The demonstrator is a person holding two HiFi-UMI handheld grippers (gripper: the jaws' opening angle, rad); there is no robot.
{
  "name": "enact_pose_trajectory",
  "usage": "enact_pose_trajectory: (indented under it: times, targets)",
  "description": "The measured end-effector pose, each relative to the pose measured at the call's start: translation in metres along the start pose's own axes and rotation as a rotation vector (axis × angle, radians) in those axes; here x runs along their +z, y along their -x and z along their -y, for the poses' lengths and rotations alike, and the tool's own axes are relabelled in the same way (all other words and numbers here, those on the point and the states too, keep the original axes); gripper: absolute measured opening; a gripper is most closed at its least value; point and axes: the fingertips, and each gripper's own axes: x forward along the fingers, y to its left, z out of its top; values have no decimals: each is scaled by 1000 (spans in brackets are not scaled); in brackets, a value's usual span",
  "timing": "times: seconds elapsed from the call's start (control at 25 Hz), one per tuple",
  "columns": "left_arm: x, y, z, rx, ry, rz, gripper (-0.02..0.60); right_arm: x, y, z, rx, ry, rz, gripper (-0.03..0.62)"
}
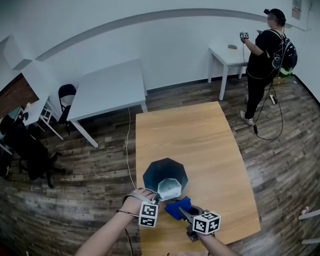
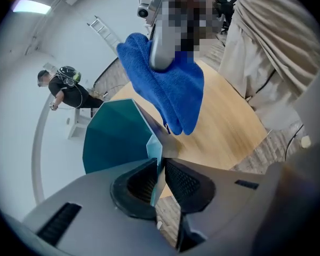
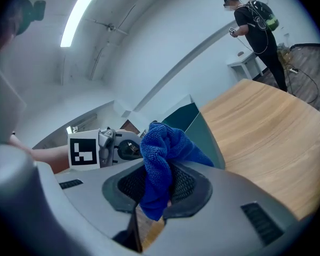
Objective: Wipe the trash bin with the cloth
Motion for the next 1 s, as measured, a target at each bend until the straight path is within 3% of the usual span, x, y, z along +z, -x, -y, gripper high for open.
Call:
enact_pose_trajectory:
  times: [0.16, 0.28, 0.48, 1.0]
  targets:
    - [25, 1, 2, -6, 34, 23, 49, 5, -11, 5, 8, -76, 10, 80]
    - [38, 1, 1, -6, 69, 41, 48, 6, -19, 10, 3, -81, 2, 80]
    - [40, 1, -2, -12, 60, 49, 49, 6, -32, 27, -10, -84, -58, 80]
    - [48, -3, 1, -48, 110, 97, 44, -62, -78, 111, -111, -127, -231, 80]
